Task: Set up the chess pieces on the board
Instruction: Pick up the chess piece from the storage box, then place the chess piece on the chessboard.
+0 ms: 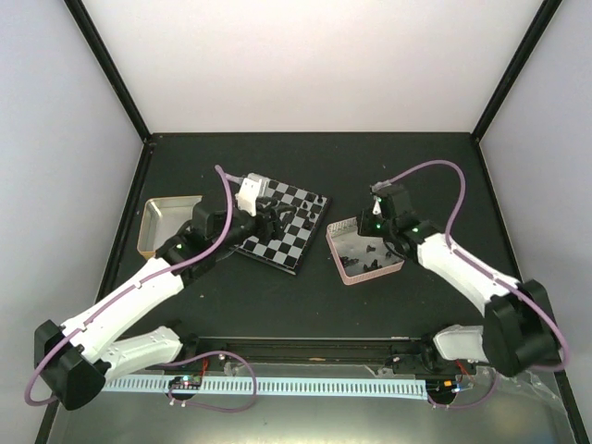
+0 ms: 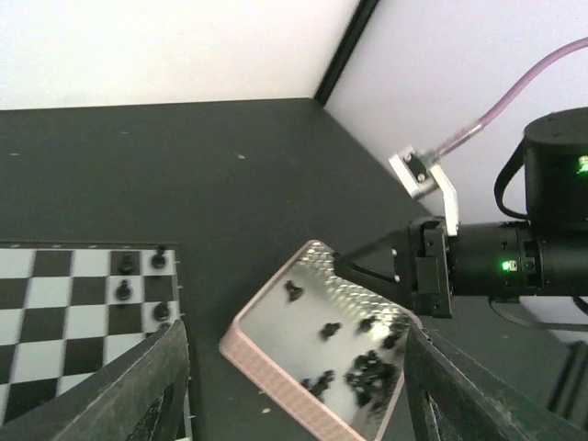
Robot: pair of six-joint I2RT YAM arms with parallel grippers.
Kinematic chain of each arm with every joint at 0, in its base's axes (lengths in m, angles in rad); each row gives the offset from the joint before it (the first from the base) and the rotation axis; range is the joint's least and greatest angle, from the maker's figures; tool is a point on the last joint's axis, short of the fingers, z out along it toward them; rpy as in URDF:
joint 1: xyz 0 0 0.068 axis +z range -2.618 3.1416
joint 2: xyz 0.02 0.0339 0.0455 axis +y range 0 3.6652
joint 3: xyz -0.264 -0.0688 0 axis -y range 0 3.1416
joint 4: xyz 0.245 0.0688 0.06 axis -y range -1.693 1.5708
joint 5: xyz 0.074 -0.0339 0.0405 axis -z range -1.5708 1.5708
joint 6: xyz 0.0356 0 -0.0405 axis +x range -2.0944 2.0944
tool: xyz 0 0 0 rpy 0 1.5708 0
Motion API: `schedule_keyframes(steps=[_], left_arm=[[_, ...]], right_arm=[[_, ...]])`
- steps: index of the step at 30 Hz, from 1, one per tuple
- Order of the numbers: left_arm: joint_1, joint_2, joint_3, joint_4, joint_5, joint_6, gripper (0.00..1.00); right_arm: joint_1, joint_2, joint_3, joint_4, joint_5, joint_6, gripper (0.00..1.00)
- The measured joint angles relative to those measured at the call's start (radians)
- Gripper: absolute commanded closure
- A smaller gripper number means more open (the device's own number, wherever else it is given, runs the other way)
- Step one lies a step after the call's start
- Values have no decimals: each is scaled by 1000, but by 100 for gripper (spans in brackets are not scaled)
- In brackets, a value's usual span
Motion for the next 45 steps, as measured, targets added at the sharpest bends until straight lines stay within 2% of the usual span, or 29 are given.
schedule_keyframes(steps=[6, 13, 21, 26, 30, 36, 39, 45], left_arm=[[5, 18, 85, -10, 127, -30, 30], [6, 57, 219, -35, 310, -109, 28], [6, 148, 308, -43, 539, -260, 34], [6, 193, 323, -84, 611, -303, 43], [6, 214, 330, -103, 638, -321, 57], [6, 243, 330, -109, 690, -356, 71], [7, 257, 331, -105, 716, -376, 77], [23, 271, 331, -105, 739, -399, 98]], right_arm=[[0, -172, -6, 167, -333, -64, 91], [0, -279, -18, 368, -761, -84, 90], [11, -303, -10, 448, -1028, -121, 90], [18, -303, 31, 391, -1088, -222, 90], [19, -303, 72, 331, -1088, -307, 90], [23, -290, 119, 228, -1061, -423, 90], [24, -280, 129, 195, -1049, -455, 90], [23, -272, 140, 158, -1026, -483, 88]])
